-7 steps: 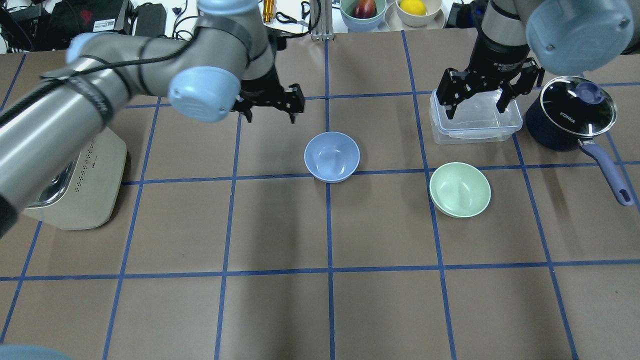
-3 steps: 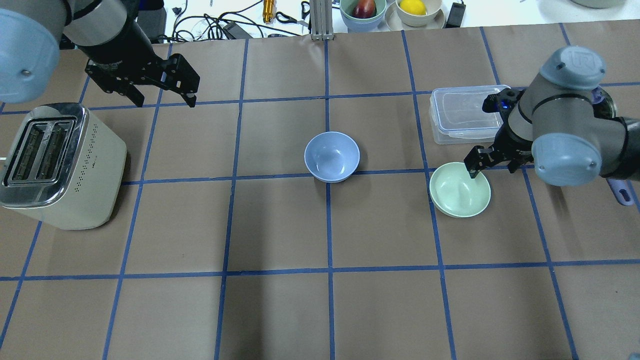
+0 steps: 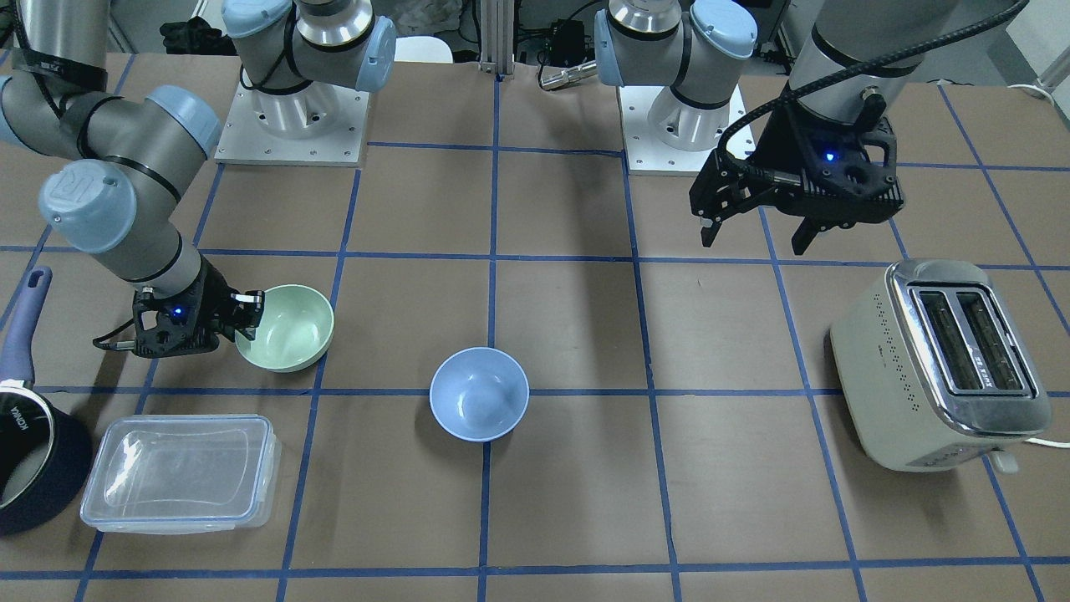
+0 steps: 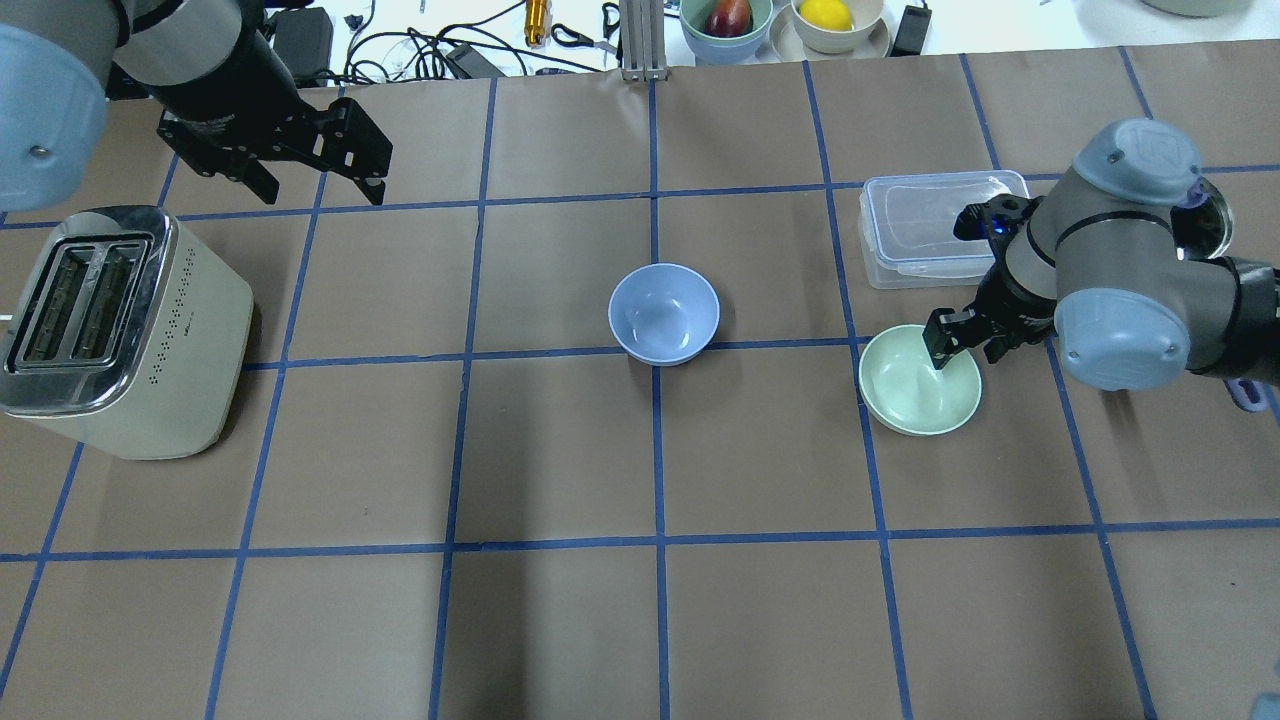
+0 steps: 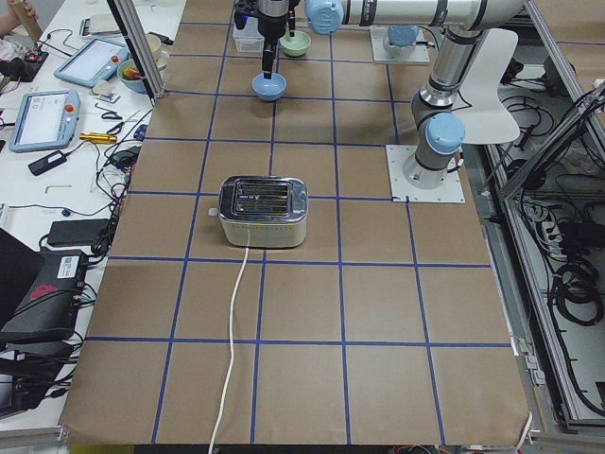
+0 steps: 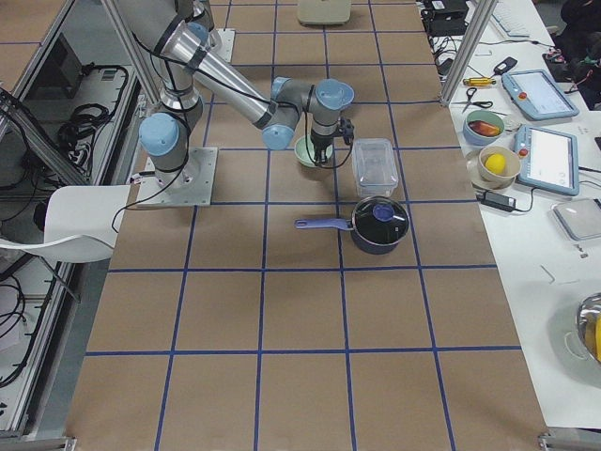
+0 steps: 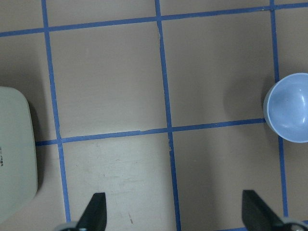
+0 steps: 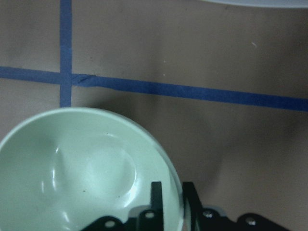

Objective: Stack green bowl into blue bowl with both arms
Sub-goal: 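Grasp the rim of the pale green bowl with the right gripper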

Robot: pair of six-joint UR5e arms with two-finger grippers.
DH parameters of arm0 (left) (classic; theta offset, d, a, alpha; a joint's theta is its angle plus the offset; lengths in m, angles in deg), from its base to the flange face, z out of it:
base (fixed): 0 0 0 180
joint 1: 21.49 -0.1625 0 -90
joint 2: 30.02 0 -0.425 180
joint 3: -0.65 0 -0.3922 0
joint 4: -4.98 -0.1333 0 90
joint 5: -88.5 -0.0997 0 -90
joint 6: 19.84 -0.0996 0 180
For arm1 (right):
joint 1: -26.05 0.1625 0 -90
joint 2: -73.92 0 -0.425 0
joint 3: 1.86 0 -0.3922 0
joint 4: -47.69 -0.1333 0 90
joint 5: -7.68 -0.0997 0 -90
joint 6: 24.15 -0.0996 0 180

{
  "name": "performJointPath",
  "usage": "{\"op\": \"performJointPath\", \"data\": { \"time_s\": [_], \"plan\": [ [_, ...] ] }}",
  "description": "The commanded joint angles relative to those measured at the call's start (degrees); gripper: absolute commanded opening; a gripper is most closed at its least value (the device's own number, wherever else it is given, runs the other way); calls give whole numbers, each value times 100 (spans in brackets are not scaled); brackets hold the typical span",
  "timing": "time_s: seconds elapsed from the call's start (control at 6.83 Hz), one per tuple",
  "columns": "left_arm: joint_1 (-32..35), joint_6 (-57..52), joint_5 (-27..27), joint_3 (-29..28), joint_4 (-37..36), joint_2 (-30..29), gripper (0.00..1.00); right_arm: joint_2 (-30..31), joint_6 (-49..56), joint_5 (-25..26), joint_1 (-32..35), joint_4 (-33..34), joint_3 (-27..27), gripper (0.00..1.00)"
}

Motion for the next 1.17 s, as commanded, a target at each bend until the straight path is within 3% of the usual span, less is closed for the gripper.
{"op": "performJointPath", "data": {
  "time_s": [0.0,0.29,0.73,1.02],
  "plan": [
    [-55,-7,15,-55,180,59,100,5,37,17,-4,42,-51,0],
    [-38,-7,68,-55,145,68,100,83,-41,-18,-4,-10,106,0],
    [-46,-7,42,-46,145,77,100,58,-129,-150,49,-1376,1438,0],
    [-38,11,42,-29,136,95,100,-73,-915,-667,302,-1748,2064,0]
  ]
}}
